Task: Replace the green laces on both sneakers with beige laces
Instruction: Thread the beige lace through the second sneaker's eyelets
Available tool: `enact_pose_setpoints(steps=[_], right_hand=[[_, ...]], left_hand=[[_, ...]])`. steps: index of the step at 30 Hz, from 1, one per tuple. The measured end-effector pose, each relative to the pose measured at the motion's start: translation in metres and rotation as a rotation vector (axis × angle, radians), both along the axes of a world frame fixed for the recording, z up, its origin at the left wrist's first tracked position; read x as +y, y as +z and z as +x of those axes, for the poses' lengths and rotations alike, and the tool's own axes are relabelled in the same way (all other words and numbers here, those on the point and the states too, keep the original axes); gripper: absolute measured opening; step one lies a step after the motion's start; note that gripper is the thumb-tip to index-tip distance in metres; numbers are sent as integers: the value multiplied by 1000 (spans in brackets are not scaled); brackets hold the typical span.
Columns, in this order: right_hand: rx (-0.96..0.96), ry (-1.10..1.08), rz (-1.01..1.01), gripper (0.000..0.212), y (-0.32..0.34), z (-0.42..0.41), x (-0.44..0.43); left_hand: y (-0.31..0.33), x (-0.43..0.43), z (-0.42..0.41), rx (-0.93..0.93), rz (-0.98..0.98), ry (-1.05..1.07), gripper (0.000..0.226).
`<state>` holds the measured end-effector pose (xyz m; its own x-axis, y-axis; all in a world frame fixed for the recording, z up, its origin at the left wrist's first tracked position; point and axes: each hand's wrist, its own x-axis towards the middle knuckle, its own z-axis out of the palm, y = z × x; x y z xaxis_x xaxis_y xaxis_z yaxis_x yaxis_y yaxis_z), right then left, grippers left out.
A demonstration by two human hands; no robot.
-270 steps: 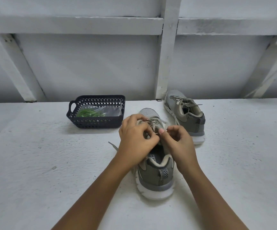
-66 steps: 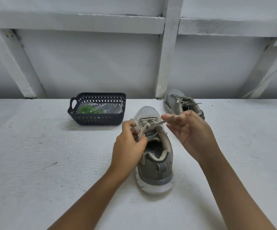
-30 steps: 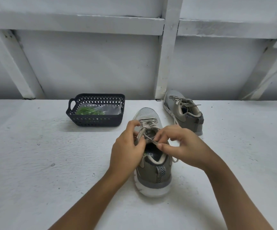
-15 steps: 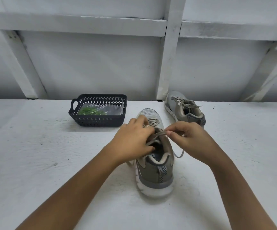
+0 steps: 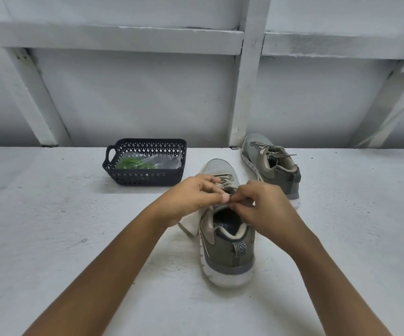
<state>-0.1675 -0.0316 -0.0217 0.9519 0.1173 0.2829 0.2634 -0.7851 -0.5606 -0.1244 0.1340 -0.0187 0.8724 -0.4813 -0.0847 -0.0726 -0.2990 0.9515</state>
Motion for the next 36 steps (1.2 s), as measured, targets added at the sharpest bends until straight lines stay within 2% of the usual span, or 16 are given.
enact_pose_setpoints(steps=[3, 6, 8, 11, 13, 16, 19, 22, 24, 30, 36], right_hand=[[-72, -11, -12, 5, -5, 4, 2], [-116, -14, 5, 7, -8, 6, 5], [-87, -2, 13, 13, -8, 6, 4], [-51, -10, 69, 13, -4, 6, 0], [-40, -10, 95, 14, -2, 8, -2], [22, 54, 89, 18, 2, 16, -4], [155, 166, 40, 16, 12, 26, -8], [264, 267, -45, 16, 24, 34, -12], [272, 290, -91, 17, 28, 37, -11], [-17, 314, -124, 12, 12, 42, -4], [-56, 350, -71, 24, 8, 42, -5]], left_hand=[[-3, -3, -1, 0, -51, 59, 6], [-10, -9, -2, -107, -42, 193, 10], [-18, -11, -3, -304, 41, 283, 10], [-33, -8, -5, -754, 202, 374, 5], [-42, -5, -5, -1012, 294, 396, 14], [-45, -2, -5, -1270, 359, 420, 15], [-48, 1, -2, -1425, 356, 415, 10], [-49, 3, -2, -1472, 361, 389, 11], [-48, 4, -2, -1459, 360, 389, 7], [-50, 3, -6, -1356, 331, 408, 12], [-52, 3, -7, -1311, 322, 382, 9]])
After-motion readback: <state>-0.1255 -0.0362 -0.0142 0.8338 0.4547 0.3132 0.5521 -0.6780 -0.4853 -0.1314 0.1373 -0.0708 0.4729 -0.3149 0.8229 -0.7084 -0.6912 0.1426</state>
